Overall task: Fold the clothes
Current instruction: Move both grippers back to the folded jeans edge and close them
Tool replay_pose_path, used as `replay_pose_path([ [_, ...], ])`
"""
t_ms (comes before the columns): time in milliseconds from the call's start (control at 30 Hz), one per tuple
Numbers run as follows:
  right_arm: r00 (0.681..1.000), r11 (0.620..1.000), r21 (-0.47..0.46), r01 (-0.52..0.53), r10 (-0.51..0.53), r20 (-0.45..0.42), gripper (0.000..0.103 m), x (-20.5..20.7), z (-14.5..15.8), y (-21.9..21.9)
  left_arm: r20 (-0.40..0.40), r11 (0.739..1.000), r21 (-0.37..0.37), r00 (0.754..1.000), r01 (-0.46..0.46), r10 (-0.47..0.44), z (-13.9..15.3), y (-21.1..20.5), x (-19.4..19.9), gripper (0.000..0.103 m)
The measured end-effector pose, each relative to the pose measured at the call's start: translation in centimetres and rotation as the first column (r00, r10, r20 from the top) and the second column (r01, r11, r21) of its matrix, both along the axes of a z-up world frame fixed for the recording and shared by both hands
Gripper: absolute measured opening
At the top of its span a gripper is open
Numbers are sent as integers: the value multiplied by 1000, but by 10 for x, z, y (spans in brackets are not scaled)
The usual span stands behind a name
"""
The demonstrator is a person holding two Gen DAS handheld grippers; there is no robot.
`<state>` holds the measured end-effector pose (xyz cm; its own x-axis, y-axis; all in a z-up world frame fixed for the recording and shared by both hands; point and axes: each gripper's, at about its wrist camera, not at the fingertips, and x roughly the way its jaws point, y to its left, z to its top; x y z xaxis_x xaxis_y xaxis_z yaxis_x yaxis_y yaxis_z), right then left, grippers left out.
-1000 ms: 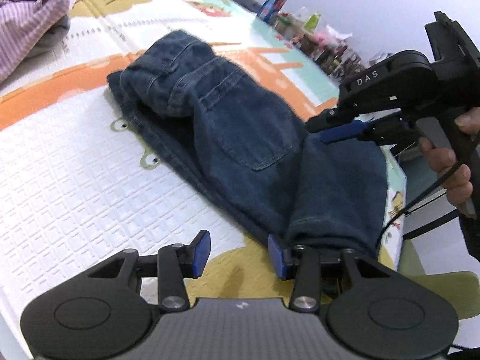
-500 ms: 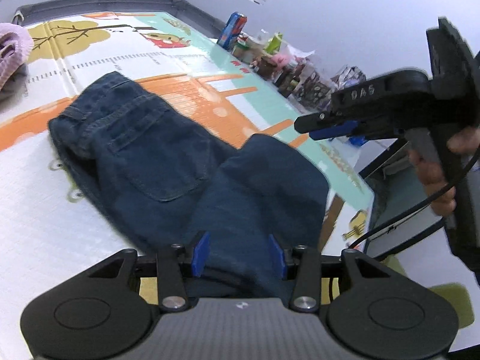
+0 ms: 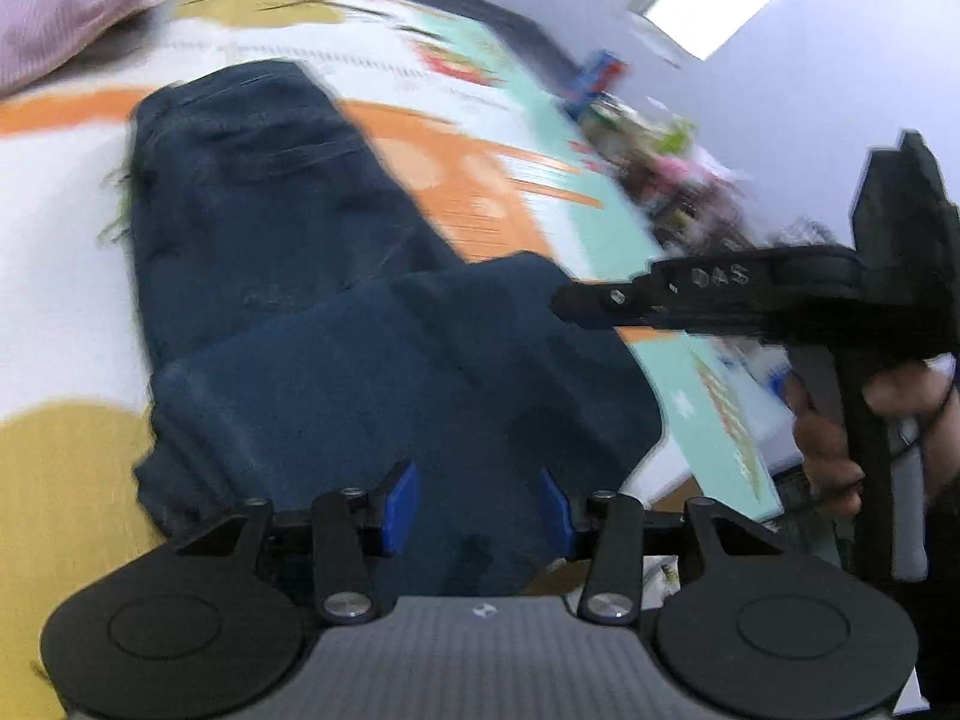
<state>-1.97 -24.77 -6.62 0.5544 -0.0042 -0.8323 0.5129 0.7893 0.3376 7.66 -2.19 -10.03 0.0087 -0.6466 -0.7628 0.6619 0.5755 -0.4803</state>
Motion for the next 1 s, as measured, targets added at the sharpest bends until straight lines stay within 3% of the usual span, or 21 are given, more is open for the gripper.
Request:
replay_pose_path([
  [200, 994, 993, 19, -113, 113, 1, 17, 19, -27, -3, 10, 981, 26, 981, -194, 194, -18, 7, 4, 41],
  [333, 992, 992, 28, -124, 123, 10, 15, 30, -41, -12, 63, 961, 66, 962, -270, 266, -25, 6, 16, 19],
  [433, 992, 992, 5, -124, 124, -9, 6, 38, -50, -17, 91, 953, 101, 956, -286, 277, -30, 6, 28, 4],
  [500, 993, 993, -16, -113, 113, -23, 0, 42, -56, -18, 123, 948, 116, 952, -295, 281, -33, 5, 34, 3],
  [600, 996, 995, -17, -94, 94, -9, 0, 43, -63, -23, 169, 939, 143, 943, -313, 288, -35, 2, 42, 4],
  [667, 998, 995, -82, -64, 64, -11, 0, 43, -65, -23, 180, 933, 161, 939, -321, 292, -36, -1, 49, 4],
  [1000, 1000, 1000, 21, 21, -21, 18, 0, 37, -73, -47, 92, 917, 158, 930, -365, 355, -22, 14, 69, 3],
])
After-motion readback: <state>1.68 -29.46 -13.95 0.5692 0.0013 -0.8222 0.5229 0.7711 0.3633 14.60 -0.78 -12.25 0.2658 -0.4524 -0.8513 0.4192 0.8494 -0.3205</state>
